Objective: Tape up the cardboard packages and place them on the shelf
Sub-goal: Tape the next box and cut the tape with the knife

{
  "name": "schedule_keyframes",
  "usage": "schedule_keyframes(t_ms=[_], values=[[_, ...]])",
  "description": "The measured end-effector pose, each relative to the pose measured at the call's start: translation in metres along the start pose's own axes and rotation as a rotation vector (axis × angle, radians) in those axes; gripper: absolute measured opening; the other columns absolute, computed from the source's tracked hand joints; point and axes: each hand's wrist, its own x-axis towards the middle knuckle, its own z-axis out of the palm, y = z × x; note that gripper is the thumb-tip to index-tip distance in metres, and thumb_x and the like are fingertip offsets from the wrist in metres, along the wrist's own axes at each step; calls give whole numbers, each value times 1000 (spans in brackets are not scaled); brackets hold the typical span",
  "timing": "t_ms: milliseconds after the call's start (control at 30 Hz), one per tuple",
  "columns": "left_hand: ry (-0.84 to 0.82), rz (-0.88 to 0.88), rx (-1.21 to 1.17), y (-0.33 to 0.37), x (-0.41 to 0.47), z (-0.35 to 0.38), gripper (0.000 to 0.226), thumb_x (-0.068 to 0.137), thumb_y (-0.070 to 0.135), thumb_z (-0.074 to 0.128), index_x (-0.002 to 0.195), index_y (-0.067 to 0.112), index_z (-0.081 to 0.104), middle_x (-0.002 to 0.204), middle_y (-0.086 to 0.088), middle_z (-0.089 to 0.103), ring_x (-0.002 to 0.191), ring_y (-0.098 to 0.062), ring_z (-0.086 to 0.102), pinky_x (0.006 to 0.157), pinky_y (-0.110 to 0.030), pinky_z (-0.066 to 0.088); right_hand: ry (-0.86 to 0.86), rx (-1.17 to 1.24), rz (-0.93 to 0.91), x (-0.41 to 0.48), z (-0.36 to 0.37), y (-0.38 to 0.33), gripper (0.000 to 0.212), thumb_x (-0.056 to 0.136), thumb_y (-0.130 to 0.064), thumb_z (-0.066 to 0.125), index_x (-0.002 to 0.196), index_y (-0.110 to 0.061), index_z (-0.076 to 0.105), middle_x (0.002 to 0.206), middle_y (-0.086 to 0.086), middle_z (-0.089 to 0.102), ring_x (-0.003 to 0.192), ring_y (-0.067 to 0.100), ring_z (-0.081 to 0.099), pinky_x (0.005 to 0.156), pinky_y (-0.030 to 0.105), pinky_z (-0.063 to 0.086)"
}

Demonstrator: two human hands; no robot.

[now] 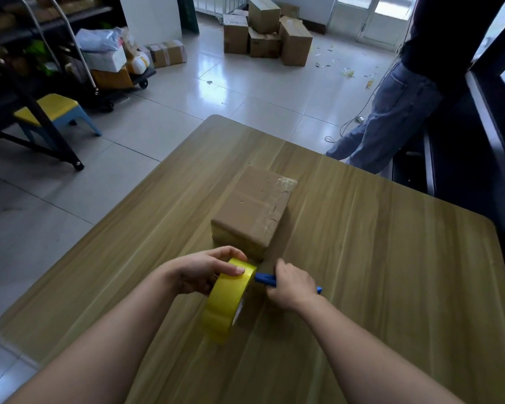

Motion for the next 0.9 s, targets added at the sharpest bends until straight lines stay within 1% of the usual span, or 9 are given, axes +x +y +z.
schedule_keyframes(t_ms=[100, 333, 433, 533, 600, 667, 733, 833, 900], values=[[-11, 40, -12, 5, -6, 0, 45, 75, 23, 72, 118, 27, 56, 111, -10, 56, 93, -27, 59, 66, -32, 53, -143, -37, 12, -1, 14, -6, 54, 91, -30, 63, 137, -15, 41, 130, 10, 55, 119, 32, 56, 92, 40, 48], [-35, 90, -14, 12, -11, -5, 49, 75, 26, 75, 120, 28, 56, 113, -8, 58, 96, -26, 60, 69, -34, 55, -229, -91, -9, -4, 20, -12, 49, 85, -41, 70, 124, -19, 52, 124, 7, 59, 112, 29, 59, 85, 35, 48], [-36, 111, -17, 15, -13, -6, 49, 74, 26, 74, 120, 27, 56, 111, -7, 59, 95, -26, 60, 69, -33, 54, -136, 68, 61, -2, 11, -15, 52, 85, -45, 69, 127, -20, 50, 123, 4, 61, 110, 26, 60, 78, 31, 49], [-38, 122, -19, 20, -14, -7, 49, 73, 28, 72, 120, 27, 57, 116, -9, 59, 101, -29, 61, 76, -38, 54, 93, 336, 196, 4, -7, -19, 70, 91, -44, 64, 145, -14, 30, 128, 9, 59, 115, 28, 59, 76, 33, 46], [-41, 133, -24, 24, -16, -8, 47, 73, 27, 73, 118, 28, 59, 117, -9, 59, 101, -28, 61, 77, -39, 54, 239, 370, 200, 8, -18, -21, 80, 91, -45, 62, 152, -18, 17, 131, 9, 55, 117, 29, 57, 80, 36, 48], [-55, 151, -34, 28, -18, -9, 47, 73, 28, 75, 118, 28, 60, 118, -10, 59, 100, -28, 62, 75, -38, 54, 290, 314, 129, 11, -25, -22, 84, 93, -44, 60, 156, -31, 6, 130, 7, 50, 112, 27, 58, 74, 36, 47], [-80, 178, -54, 31, -19, -11, 53, 69, 30, 79, 118, 27, 60, 118, -11, 59, 99, -29, 62, 72, -37, 55, 263, 272, 59, 17, -28, -24, 76, 96, -39, 56, 155, -40, 7, 132, 6, 48, 110, 26, 58, 73, 35, 49], [-119, 230, -85, 37, -21, -15, 65, 60, 34, 88, 118, 26, 61, 114, -10, 61, 96, -28, 63, 69, -34, 57, 251, 250, 10, 23, -30, -26, 63, 102, -22, 46, 153, -43, 18, 150, 9, 41, 131, 30, 48, 94, 42, 49], [-140, 268, -100, 42, -24, -15, 69, 55, 37, 91, 116, 26, 62, 111, -8, 64, 95, -27, 64, 69, -34, 57, 255, 261, 3, 24, -30, -25, 59, 102, -19, 44, 152, -43, 24, 152, 8, 41, 137, 29, 41, 100, 42, 45]])
